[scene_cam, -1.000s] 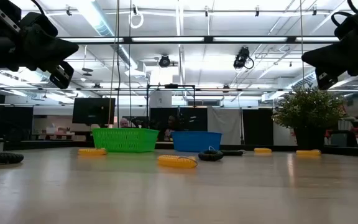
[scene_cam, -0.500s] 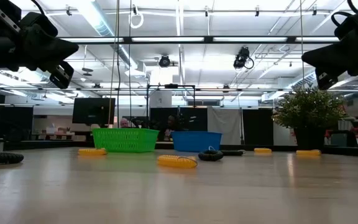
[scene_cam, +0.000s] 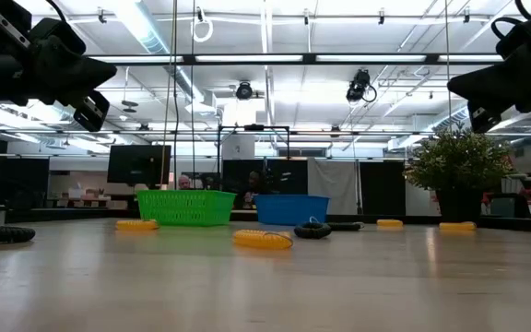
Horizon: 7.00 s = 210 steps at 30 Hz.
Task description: Sort spring keychains into baskets
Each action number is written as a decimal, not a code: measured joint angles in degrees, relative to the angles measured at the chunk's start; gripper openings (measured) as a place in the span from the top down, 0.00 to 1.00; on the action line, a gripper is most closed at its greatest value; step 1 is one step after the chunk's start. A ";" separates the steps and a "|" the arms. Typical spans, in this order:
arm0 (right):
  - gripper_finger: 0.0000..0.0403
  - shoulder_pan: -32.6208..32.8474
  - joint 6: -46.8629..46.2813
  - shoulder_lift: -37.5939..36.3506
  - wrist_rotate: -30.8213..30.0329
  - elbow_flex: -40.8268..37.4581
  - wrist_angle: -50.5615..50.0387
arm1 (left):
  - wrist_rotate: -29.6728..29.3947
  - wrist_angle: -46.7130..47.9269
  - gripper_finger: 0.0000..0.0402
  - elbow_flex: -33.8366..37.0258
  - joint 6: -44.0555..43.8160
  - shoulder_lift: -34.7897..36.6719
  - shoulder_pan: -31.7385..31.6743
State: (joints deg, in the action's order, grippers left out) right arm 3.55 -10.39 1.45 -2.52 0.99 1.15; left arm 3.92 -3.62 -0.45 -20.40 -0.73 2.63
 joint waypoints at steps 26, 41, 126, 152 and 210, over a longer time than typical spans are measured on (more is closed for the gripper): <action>0.93 0.00 -0.01 -0.01 0.00 0.00 0.12 | -9.01 0.00 0.99 -0.02 3.65 0.00 0.00; 0.93 -0.02 -11.63 0.22 -3.92 0.00 0.60 | -24.50 -1.73 0.99 -0.02 1.48 0.00 0.00; 0.24 -32.72 -7.09 89.97 3.65 88.07 -69.41 | -65.83 -5.11 0.99 -52.39 29.63 -45.03 -4.46; 0.30 -40.21 3.88 114.92 -3.67 95.89 -75.54 | -65.13 6.06 0.99 -52.39 16.50 -45.03 -3.89; 0.78 -47.99 18.05 117.58 2.19 78.36 -55.62 | -65.13 6.99 0.99 -52.39 16.53 -45.03 -3.91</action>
State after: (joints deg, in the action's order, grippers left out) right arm -44.44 7.66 119.04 -0.34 79.35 -54.47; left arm -61.21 3.38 -52.84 -3.88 -45.76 -1.28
